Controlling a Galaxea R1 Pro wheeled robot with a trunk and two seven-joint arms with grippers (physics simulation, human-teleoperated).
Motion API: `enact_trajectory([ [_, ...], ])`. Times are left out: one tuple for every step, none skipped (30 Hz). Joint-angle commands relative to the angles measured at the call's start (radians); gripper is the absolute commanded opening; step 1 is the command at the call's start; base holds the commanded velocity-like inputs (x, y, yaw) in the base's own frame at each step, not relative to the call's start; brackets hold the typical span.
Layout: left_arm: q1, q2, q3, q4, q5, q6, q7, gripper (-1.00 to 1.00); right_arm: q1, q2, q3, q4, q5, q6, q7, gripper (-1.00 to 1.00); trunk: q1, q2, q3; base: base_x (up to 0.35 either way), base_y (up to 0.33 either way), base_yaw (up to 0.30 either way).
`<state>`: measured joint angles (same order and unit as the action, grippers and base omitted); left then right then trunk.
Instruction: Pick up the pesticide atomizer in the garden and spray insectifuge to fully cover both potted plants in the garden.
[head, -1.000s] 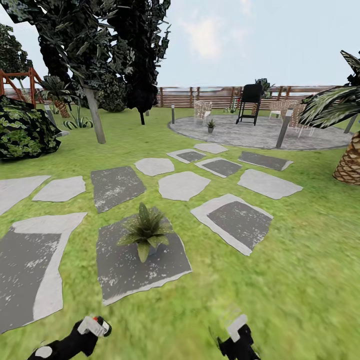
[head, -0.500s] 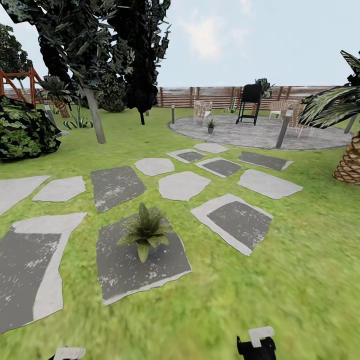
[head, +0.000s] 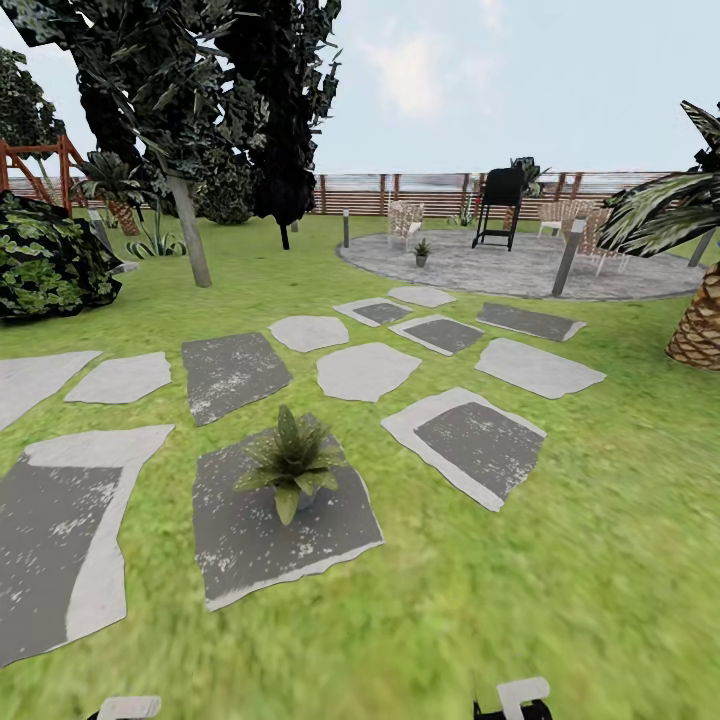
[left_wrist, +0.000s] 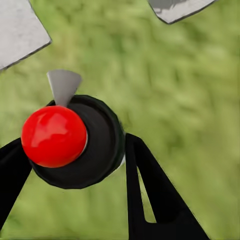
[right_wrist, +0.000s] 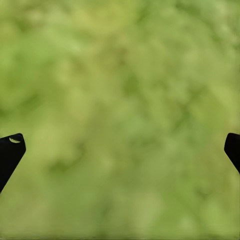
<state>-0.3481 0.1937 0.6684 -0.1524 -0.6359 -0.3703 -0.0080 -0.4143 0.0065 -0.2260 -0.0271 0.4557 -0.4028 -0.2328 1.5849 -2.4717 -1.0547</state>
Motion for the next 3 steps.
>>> enact_trajectory([
  [0.000,0.001,0.008,0.002,-0.010,-0.004,0.004,-1.00,0.001,0.000,-0.007,0.001,0.011,-0.002,-0.005,1.00,0.000,0.000,-0.001,0.000,0.000,0.000],
  [0.003,0.000,0.008,0.002,-0.010,-0.004,0.007,-1.00,0.001,0.000,-0.007,0.001,0.011,-0.002,-0.005,1.00,0.000,0.000,-0.001,0.000,0.000,0.000],
  [0.008,0.000,0.007,0.002,-0.009,-0.005,0.008,-1.00,0.001,0.000,-0.007,0.001,0.011,-0.002,-0.005,1.00,0.000,0.000,-0.001,0.000,0.000,0.000],
])
